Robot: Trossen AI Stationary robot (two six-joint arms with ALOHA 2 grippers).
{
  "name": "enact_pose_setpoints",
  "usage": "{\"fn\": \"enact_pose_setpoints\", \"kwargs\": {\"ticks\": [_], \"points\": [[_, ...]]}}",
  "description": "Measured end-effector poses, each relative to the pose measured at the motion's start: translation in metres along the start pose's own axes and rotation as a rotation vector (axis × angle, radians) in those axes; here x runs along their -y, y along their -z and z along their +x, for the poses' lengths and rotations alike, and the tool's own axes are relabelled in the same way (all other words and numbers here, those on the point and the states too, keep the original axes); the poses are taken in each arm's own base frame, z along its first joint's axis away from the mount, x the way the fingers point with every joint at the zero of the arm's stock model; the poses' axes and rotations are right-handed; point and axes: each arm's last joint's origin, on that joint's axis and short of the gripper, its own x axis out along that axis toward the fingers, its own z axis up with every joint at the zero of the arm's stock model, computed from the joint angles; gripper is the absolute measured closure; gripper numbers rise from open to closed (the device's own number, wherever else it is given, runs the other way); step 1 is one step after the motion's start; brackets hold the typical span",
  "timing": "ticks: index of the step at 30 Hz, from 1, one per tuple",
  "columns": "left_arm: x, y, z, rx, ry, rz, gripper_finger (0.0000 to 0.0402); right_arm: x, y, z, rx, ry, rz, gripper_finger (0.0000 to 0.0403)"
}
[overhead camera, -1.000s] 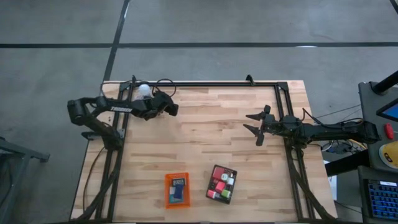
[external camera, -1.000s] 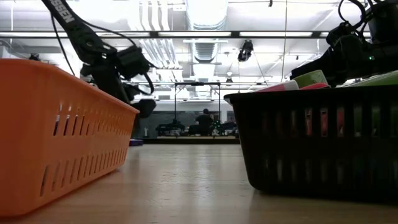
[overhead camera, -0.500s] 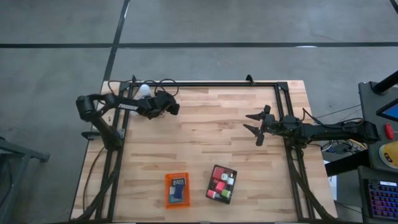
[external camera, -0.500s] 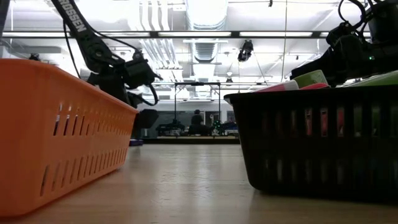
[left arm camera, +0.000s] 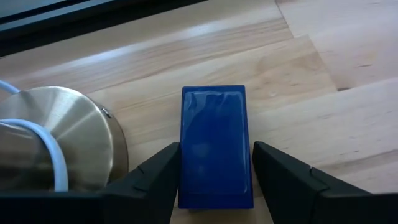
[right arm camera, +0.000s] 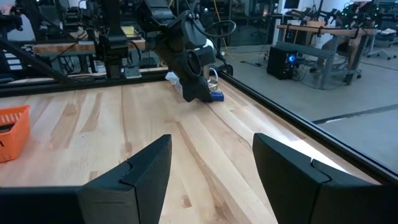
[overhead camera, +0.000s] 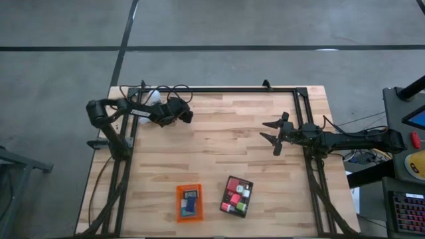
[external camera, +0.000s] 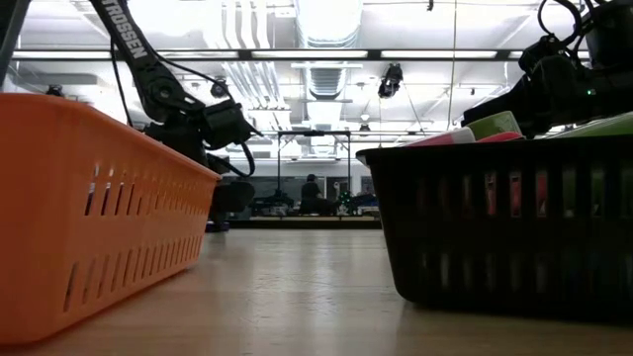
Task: Pick & Place Office items
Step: Put the dark blue timer into the orange bin
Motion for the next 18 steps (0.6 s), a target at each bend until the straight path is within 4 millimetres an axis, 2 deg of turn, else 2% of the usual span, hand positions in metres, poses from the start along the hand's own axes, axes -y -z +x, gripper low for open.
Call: {"fn": "enact_pose_setpoints", "kwargs": {"ticks": [6, 14, 18], "points": [[0.0001, -0.0001, -0.0003, -0.004, 0.007, -0.004, 0.0199, 0.0, 0.0, 0.0, 0.0, 0.0, 0.0, 0.0184], [0.0002, -0.0001, -0.0005, -0.006, 0.011, -0.009, 0.0246, 0.0, 0.0, 0.0, 0.0, 0.0, 0.0, 0.0184], [0.0002, -0.0001, -0.0005, -0.007, 0.011, -0.009, 0.0241, 0.0, 0.0, 0.0, 0.0, 0.0, 0.0, 0.0184]]}}
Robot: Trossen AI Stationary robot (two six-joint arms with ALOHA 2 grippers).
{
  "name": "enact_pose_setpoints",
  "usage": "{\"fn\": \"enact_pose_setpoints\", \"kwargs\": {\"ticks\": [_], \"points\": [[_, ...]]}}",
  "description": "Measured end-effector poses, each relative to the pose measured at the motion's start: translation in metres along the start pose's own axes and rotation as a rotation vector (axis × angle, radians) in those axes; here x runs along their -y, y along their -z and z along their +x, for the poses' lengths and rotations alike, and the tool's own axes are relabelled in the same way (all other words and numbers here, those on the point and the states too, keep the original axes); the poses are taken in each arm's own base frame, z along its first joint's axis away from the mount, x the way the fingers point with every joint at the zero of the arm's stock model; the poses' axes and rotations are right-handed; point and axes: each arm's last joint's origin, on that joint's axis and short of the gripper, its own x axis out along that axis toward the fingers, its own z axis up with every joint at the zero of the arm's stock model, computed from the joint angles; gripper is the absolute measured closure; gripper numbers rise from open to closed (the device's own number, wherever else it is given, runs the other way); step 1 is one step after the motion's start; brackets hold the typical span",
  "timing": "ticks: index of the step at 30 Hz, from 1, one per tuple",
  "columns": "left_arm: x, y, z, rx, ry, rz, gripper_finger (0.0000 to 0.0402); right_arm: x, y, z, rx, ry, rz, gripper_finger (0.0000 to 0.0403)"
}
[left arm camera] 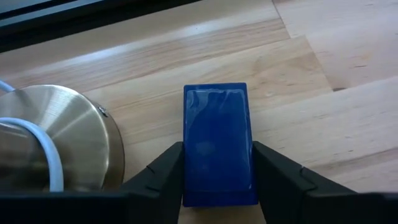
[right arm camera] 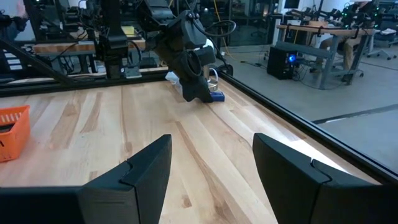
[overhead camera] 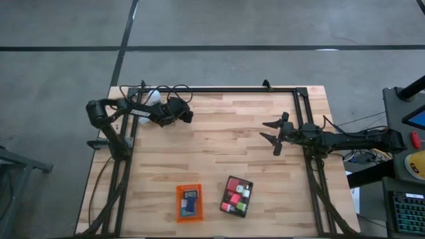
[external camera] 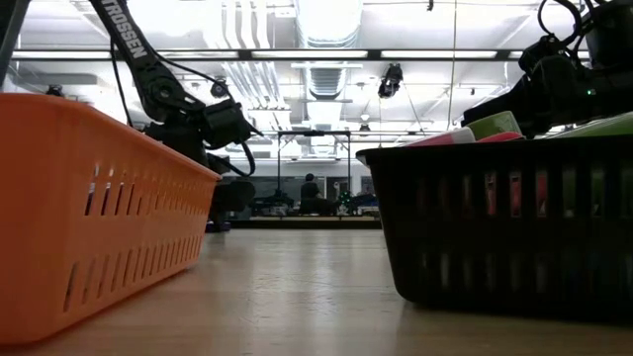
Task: Pick & Place Office items
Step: Put the dark blue timer into the orange bin
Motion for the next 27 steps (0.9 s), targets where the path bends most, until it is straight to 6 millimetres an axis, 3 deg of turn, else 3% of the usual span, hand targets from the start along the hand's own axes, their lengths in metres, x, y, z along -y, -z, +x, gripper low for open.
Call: {"fn": "enact_pose_setpoints", "kwargs": {"ticks": [15, 27], "points": [[0.001, 0.0, -0.003, -0.014, 0.034, 0.003, 0.0237, 0.0, 0.0, 0.0, 0.0, 0.0, 0.001, 0.0184], [0.012, -0.004, -0.046, 0.061, 0.143, 0.069, 0.0238, 0.0, 0.0, 0.0, 0.0, -0.001, 0.0, 0.0184]]}}
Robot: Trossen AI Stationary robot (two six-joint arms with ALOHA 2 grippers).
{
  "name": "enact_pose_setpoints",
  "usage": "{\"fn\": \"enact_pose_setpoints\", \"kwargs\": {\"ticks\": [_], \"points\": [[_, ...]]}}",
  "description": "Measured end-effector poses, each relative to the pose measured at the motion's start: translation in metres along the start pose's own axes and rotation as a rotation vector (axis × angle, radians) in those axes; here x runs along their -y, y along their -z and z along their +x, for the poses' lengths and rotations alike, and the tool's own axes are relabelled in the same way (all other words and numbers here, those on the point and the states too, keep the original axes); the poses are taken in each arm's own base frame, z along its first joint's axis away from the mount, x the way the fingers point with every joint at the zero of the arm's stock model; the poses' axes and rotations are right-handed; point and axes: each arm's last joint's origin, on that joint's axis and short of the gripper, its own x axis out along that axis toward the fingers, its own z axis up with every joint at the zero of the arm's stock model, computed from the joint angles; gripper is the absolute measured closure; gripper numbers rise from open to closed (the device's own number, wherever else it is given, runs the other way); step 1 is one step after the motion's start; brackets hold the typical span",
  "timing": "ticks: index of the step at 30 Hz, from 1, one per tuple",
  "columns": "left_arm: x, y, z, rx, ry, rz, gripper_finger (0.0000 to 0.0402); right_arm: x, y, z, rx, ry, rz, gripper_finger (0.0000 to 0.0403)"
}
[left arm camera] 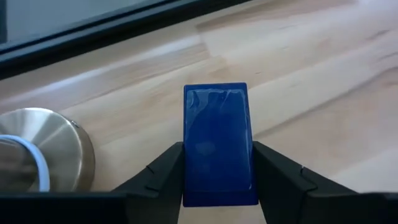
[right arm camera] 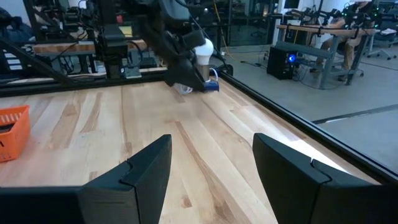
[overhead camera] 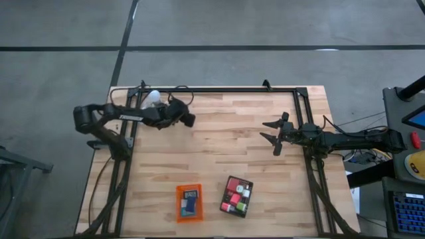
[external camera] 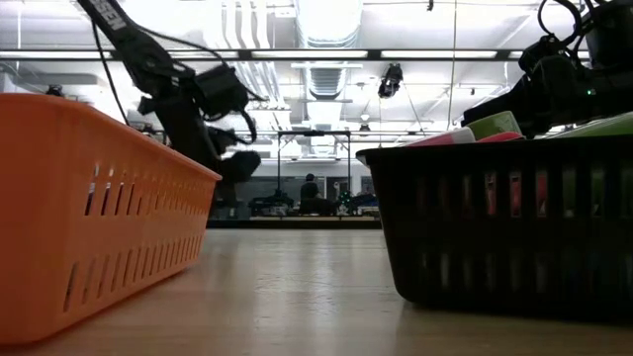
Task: Pick & Place Office items
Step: Put the dark blue timer into the orange bin
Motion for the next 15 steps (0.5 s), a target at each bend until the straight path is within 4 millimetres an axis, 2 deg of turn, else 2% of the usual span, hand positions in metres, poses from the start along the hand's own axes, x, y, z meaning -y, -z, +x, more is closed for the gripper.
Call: {"fn": "enact_pose_setpoints", "kwargs": {"ticks": [8, 15], "points": [[0.021, 0.006, -0.043, 0.066, 0.125, 0.067, 0.0238, 0.0, 0.0, 0.0, 0.0, 0.0, 0.0, 0.0184], [0.044, 0.025, -0.089, 0.153, 0.261, 0.145, 0.0238, 0.0, 0.0, 0.0, 0.0, 0.0, 0.0, 0.0184]]}}
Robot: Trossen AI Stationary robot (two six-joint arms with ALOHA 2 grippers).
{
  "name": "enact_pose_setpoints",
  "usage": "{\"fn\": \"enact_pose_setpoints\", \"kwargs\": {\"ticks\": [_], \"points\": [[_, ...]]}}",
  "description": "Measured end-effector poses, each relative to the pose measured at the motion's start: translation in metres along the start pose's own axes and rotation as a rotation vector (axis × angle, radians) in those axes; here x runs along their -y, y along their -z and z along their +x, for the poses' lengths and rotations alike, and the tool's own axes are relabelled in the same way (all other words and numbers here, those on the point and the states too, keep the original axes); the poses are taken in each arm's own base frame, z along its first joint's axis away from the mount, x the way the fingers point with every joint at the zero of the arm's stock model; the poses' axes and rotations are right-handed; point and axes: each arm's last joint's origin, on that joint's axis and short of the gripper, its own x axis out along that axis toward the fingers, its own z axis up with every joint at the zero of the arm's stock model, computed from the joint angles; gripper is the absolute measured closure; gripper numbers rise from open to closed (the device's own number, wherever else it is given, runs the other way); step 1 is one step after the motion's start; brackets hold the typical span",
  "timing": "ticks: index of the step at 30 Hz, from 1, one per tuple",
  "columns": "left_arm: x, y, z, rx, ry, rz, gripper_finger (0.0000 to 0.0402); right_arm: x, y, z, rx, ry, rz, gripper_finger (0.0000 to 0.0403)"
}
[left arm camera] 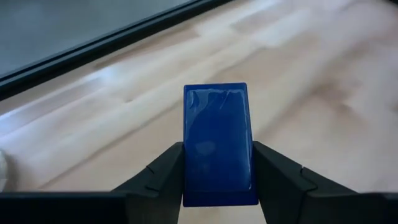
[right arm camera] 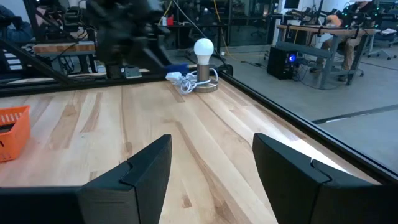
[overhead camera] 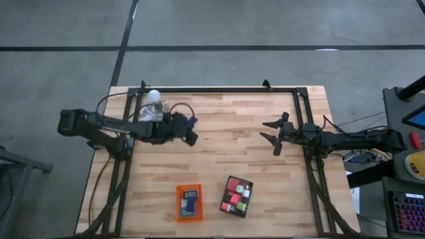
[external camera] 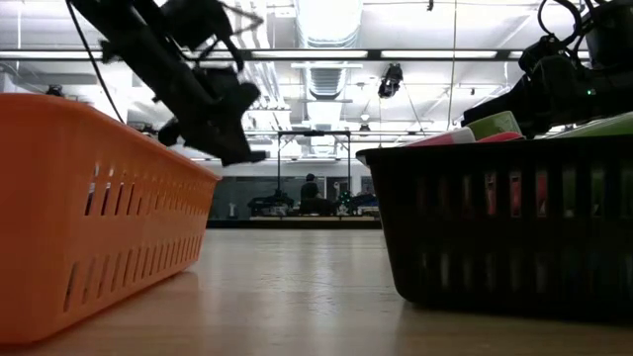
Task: Pick & Place Office items
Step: Put the dark blue timer into the orange bin
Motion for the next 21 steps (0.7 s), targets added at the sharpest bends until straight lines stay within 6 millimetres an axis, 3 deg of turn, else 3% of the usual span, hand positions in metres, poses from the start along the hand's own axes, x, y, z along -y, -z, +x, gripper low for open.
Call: {"fn": "enact_pose_setpoints", "kwargs": {"ticks": [9, 21], "points": [[0.038, 0.024, -0.046, 0.054, 0.18, 0.117, 0.0238, 0.0, 0.0, 0.0, 0.0, 0.0, 0.0, 0.0184], [0.067, 0.058, -0.082, 0.029, 0.357, 0.119, 0.0235, 0.0, 0.0, 0.0, 0.001, 0.0, 0.0, 0.0184]]}}
